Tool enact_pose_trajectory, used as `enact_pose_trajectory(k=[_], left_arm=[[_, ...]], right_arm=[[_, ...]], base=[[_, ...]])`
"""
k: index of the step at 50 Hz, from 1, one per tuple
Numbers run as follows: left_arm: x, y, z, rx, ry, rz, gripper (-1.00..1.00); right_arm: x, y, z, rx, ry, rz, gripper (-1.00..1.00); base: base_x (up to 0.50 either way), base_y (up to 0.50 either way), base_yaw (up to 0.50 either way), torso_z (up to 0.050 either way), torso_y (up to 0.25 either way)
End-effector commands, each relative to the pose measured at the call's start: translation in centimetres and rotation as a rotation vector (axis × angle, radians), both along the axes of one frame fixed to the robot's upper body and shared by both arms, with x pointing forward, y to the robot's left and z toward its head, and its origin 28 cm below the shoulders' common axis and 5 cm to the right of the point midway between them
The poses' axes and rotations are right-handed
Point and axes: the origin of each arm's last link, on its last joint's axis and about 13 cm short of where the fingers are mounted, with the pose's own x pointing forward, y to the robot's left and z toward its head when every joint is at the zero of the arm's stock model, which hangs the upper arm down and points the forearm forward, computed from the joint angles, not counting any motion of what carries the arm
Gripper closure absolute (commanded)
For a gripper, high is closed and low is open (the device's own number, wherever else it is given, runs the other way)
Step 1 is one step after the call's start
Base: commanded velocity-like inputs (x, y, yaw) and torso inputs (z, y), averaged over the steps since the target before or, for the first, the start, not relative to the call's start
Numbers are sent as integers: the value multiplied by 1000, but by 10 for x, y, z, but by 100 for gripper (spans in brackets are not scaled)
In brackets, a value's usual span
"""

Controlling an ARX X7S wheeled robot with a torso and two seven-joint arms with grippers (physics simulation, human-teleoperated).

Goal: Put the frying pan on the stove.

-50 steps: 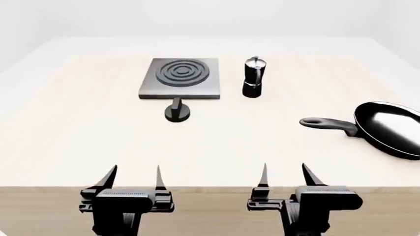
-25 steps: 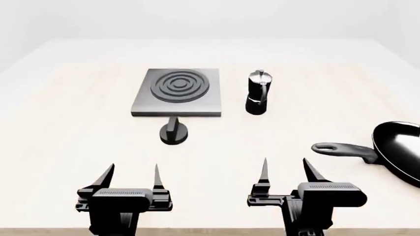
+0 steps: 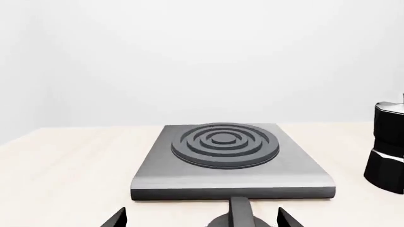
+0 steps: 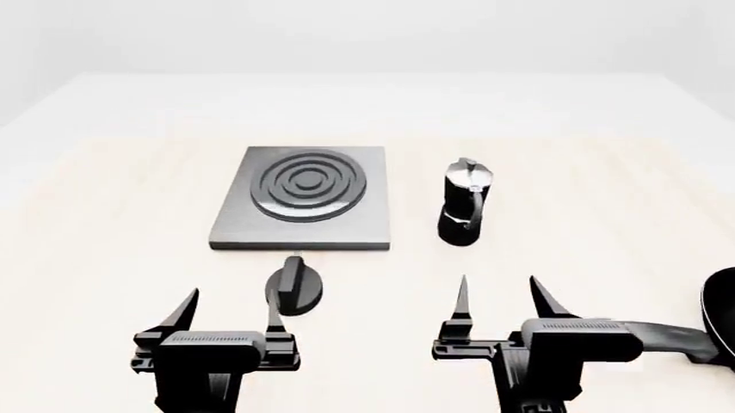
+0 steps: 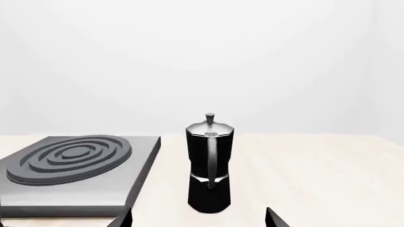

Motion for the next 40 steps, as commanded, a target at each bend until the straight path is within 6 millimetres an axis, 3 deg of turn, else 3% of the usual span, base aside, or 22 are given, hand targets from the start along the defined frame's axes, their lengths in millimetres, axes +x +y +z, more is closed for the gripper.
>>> enact_pose_trajectory(k=[1,16,19,23,40], left_arm=[[0,0,1,-2,1,-2,-100],[-3,0,1,-9,1,-4,-100],[-3,0,1,-9,2,-8,-100],[-3,0,0,-6,5,-3,-100],[-1,1,-2,-5,14,-8,-100]], right_arm=[[0,-1,0,0,0,-3,-100],[0,-1,2,0,6,-43,-100],[-3,0,9,106,52,-44,-100],[-3,-3,13,47,55,-230,-100],[1,-12,4,122,50,-492,-100]], base=[[402,0,0,0,0],[346,0,0,0,1],[0,0,0,0,0],[0,0,0,0,0],[0,0,0,0,0]])
